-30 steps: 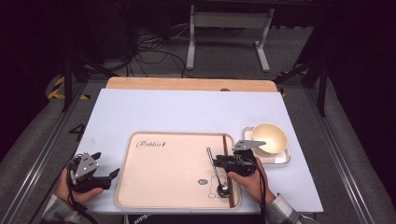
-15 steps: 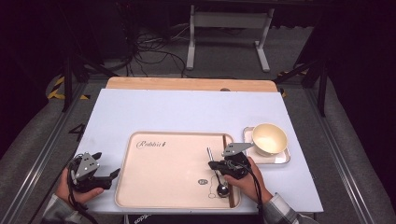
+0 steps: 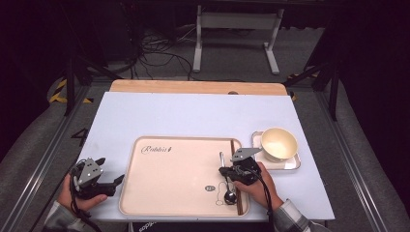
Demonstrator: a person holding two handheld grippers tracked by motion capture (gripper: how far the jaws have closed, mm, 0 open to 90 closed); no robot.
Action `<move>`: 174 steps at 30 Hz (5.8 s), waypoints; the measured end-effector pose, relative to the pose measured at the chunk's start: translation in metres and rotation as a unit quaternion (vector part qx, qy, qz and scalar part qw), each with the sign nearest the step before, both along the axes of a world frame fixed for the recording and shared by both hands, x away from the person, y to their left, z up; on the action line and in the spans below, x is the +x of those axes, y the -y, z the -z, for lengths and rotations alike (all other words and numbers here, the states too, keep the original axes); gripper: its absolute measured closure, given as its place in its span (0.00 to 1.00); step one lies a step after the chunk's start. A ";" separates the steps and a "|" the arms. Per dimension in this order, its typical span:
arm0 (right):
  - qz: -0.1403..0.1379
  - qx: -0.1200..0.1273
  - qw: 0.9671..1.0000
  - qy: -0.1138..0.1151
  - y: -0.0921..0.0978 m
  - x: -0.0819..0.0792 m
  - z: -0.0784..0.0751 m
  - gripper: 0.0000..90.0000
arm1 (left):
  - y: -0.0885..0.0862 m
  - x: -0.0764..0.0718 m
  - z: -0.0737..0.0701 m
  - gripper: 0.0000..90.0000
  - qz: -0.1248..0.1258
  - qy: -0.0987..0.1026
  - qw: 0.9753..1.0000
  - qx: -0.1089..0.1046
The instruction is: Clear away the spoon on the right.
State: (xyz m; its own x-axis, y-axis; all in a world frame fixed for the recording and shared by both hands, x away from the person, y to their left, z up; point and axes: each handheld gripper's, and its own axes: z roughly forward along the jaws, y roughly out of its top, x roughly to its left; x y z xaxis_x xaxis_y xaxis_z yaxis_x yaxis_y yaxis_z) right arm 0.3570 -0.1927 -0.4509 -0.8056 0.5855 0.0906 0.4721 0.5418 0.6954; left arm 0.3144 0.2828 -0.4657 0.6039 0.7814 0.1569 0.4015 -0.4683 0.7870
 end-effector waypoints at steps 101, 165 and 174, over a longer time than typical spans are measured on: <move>0.300 0.053 0.952 0.012 0.197 0.040 -0.049 0.26 | 0.003 0.002 0.002 0.14 0.008 -0.008 1.000 0.014; 0.254 0.029 0.967 0.015 0.179 0.039 -0.042 0.92 | 0.003 0.002 0.002 0.14 0.006 -0.005 1.000 0.015; 0.251 0.044 0.967 0.030 0.176 0.035 -0.049 0.92 | 0.003 0.002 0.002 0.14 0.004 -0.004 1.000 0.016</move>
State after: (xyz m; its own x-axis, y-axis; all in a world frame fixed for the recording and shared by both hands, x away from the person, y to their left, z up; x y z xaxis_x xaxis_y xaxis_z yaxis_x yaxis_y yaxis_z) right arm 0.3917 -0.3687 -0.4018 -0.4276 0.8960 0.1195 0.6177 0.1932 0.7623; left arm 0.3160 0.2801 -0.4675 0.6114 0.7712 0.1774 0.4039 -0.4969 0.7681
